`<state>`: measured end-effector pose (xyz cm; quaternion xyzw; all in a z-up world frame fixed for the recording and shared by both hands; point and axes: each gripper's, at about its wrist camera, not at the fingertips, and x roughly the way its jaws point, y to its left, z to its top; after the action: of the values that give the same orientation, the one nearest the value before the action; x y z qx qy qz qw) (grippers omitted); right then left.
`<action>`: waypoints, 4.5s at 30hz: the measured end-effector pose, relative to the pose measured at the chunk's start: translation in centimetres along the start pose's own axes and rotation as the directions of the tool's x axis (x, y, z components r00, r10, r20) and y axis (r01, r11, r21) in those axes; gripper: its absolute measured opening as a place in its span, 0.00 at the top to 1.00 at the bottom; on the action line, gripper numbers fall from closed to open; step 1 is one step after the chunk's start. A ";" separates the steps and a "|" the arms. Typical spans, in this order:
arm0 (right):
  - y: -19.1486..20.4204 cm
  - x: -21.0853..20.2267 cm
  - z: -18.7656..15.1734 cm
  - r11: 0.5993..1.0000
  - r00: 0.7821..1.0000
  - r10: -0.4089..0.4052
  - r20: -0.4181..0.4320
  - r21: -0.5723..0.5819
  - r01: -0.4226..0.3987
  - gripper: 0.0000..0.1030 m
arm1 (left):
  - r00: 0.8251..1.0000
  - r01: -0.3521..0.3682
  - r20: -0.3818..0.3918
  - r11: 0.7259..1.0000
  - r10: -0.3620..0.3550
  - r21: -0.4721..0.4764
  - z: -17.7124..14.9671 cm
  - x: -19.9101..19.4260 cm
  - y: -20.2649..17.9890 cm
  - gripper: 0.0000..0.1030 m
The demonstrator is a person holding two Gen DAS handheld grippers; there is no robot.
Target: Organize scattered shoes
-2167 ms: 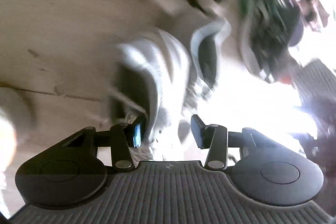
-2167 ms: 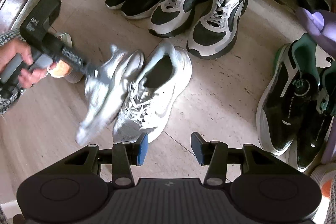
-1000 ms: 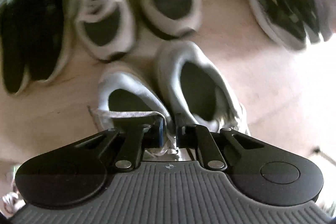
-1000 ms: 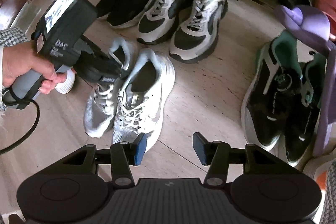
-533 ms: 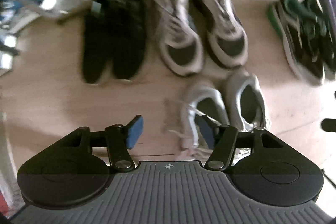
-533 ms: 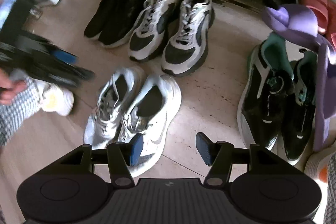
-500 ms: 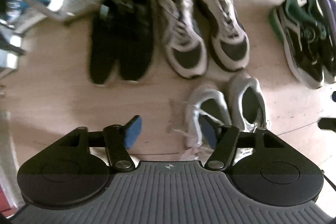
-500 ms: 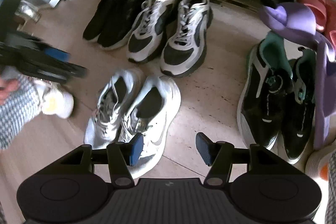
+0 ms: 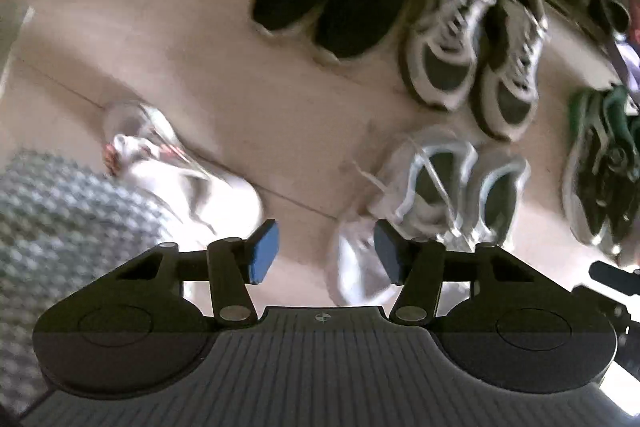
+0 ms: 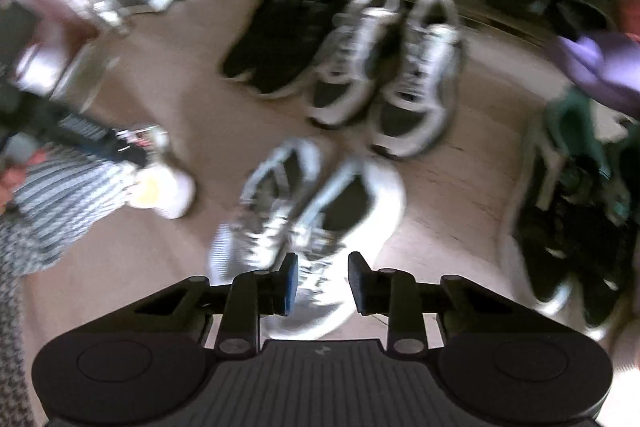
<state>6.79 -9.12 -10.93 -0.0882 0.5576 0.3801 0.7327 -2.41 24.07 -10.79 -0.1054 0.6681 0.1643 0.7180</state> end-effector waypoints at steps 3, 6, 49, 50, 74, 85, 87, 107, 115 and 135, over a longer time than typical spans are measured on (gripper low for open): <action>2.8 3.1 2.3 0.994 1.000 0.006 0.001 -0.109 -0.006 0.48 | 0.994 -0.084 0.075 0.996 0.082 0.024 0.6 -1.6 0.7 0.21; 4.9 7.2 4.9 0.986 0.999 0.007 -0.038 -0.163 -0.013 0.42 | 0.992 -0.101 0.079 0.994 0.098 0.033 1.0 -1.7 1.5 0.19; 3.7 12.8 4.8 0.982 0.911 -0.146 -0.385 0.056 0.181 0.97 | 0.994 -0.016 0.106 0.999 0.021 -0.048 2.6 -3.3 3.3 0.18; 3.7 13.4 5.3 0.977 0.912 -0.152 -0.381 0.083 0.198 0.97 | 0.994 -0.018 0.104 0.999 0.023 -0.047 2.6 -3.3 3.3 0.18; -0.3 7.0 9.5 0.965 0.988 -0.039 -0.151 0.252 0.076 0.74 | 0.995 -0.044 0.094 0.998 0.041 0.036 2.8 -3.1 -0.2 0.17; 1.8 15.3 5.3 0.972 0.972 -0.022 -0.233 0.221 0.075 0.98 | 0.994 -0.083 0.078 0.996 0.080 0.042 2.9 -2.3 -0.3 0.17; 2.4 16.7 5.7 0.972 0.973 -0.033 -0.228 0.219 0.084 0.98 | 0.994 -0.087 0.076 0.995 0.084 0.042 3.0 -2.2 -0.2 0.17; -6.5 -4.9 3.6 0.917 0.980 -0.080 -0.182 0.371 0.144 0.38 | 0.997 -0.030 0.078 0.972 0.012 0.234 2.5 -2.1 -8.4 0.14; -18.4 -10.5 -2.1 0.712 0.953 -0.272 -0.129 0.639 0.290 0.76 | 0.992 0.123 -0.050 0.891 -0.112 0.438 0.6 -0.2 -18.4 0.49; -26.8 -17.8 1.9 0.575 0.965 -0.248 0.081 0.814 0.079 0.34 | 0.980 0.176 0.021 0.917 -0.196 0.357 11.0 7.7 -43.3 0.33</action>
<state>24.16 -34.87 -2.40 0.2367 0.5870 0.0240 0.7739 24.45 -11.11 -20.46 -0.0332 0.6531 -0.0244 0.7561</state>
